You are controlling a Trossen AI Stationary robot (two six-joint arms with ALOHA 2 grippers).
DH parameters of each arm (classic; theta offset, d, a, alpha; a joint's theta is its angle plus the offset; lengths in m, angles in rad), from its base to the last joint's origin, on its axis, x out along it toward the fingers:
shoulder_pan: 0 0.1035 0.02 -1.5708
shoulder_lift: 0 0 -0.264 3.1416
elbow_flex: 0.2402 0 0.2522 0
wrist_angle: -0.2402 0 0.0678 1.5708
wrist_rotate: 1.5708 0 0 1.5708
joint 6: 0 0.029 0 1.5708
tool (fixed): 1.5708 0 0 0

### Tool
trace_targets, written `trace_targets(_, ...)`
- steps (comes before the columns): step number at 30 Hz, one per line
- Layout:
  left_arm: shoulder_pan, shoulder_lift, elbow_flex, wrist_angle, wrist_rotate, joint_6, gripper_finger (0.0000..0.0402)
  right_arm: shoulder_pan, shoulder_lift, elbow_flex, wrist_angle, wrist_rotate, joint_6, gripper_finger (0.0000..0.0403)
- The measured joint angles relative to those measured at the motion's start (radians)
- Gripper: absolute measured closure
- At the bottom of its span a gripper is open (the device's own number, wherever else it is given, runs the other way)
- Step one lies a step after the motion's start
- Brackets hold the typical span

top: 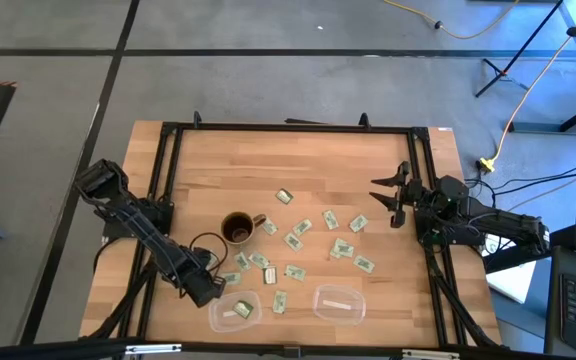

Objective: Pick and place items into bin
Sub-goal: Put the green stevia packet into the left transparent bin

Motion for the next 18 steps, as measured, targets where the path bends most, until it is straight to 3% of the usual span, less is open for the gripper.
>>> trace_targets(18,-0.005,-0.055,0.015,-0.087,-0.028,0.1,0.0399,0.0,0.0,0.0,-0.001,0.0,0.0,0.0232)
